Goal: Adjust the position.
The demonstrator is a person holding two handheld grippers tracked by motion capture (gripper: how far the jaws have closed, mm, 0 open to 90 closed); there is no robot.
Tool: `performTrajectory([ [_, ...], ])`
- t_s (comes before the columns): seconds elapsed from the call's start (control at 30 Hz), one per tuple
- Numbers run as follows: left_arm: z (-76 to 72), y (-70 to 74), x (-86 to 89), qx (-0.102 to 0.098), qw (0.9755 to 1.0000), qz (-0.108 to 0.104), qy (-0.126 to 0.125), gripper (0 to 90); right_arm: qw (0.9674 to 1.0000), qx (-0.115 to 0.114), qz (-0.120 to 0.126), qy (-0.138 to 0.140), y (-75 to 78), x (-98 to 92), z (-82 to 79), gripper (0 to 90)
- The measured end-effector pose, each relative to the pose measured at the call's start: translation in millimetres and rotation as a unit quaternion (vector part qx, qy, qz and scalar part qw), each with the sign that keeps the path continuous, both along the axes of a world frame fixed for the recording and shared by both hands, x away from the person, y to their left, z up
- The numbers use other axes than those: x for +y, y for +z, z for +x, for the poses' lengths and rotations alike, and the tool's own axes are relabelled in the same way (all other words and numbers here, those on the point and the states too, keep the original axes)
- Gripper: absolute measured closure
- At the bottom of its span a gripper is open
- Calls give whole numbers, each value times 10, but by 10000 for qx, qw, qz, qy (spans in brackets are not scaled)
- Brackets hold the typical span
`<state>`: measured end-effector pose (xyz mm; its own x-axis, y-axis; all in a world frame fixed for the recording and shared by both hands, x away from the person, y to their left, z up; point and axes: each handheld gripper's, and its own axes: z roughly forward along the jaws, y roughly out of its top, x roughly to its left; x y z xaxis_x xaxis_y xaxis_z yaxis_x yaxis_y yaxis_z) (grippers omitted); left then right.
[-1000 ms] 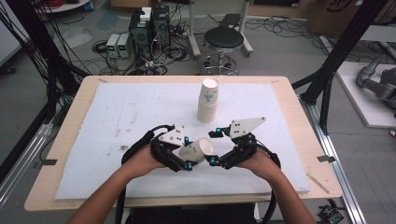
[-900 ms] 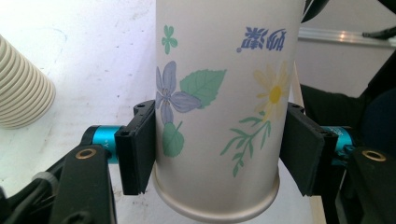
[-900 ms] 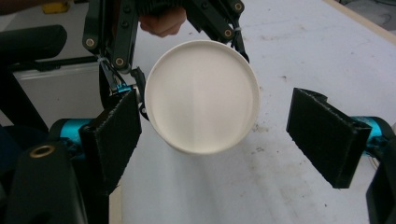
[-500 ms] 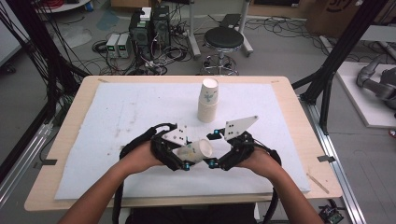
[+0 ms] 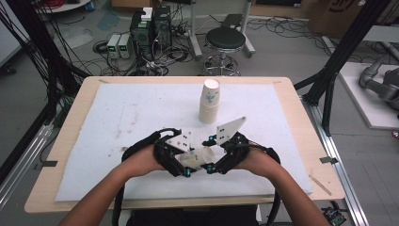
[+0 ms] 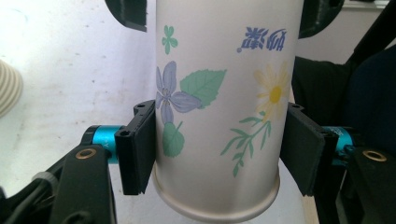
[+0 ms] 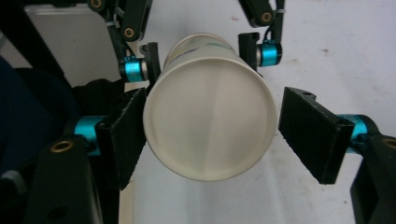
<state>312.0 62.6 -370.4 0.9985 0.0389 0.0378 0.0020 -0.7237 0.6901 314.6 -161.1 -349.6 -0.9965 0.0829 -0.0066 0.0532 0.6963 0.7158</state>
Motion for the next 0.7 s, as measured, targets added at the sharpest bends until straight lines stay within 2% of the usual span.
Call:
performTrajectory([
  [0.2, -8, -16, -7, 103, 9999, 46, -91, 339, 9996, 14, -203, 171, -31, 55, -11, 286],
  [0.43, -7, -43, -20, 200, 9995, 169, -193, 339, 9991, 61, -260, 338, -40, 74, -24, 356],
  [0.6, -7, -91, 4, 239, 9996, -91, -131, 276, 9992, 87, -255, 304, -35, 63, -30, 369],
  [0.63, -5, -100, 11, 226, 9996, -142, -72, 219, 9992, 118, -236, 293, -33, 57, -28, 372],
  [0.67, -11, -111, 24, 216, 9994, -282, -5, 153, 9993, 95, -215, 289, -30, 49, -25, 373],
  [0.7, -12, -115, 43, 236, 9988, -418, -7, 138, 9994, 102, -188, 279, -30, 39, -25, 374],
])
